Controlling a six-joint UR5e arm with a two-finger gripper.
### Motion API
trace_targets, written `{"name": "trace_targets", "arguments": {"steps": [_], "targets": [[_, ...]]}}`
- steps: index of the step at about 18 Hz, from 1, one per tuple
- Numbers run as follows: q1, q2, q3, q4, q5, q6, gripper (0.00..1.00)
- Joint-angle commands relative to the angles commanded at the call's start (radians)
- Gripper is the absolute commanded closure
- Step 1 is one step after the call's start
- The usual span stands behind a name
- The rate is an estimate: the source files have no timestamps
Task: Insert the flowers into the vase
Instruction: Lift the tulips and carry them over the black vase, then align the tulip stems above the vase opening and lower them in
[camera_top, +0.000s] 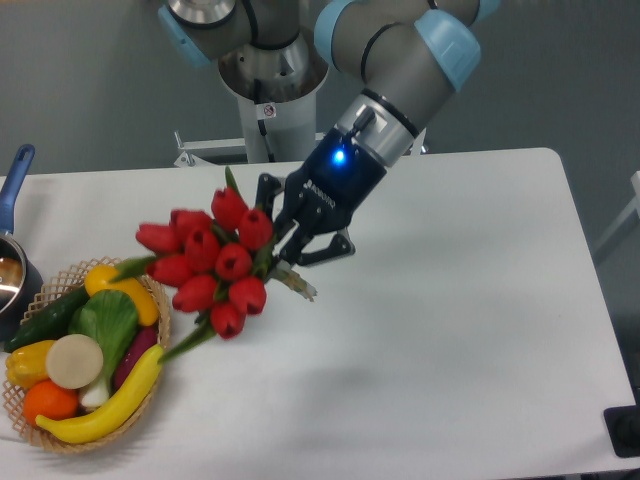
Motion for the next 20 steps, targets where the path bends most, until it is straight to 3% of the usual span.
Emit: {"name": "trace_targets", "arguments": {"steps": [4,13,20], "targets": [[-0.002,0.017,-0.034,0.018,-0.051,0.000,0.95],[-0.003,0.130,-0.161,0.018,-0.089,0.002,0.95],[-0.011,0.166,-0.215,0.018,-0.118,0.002,0.94]]}}
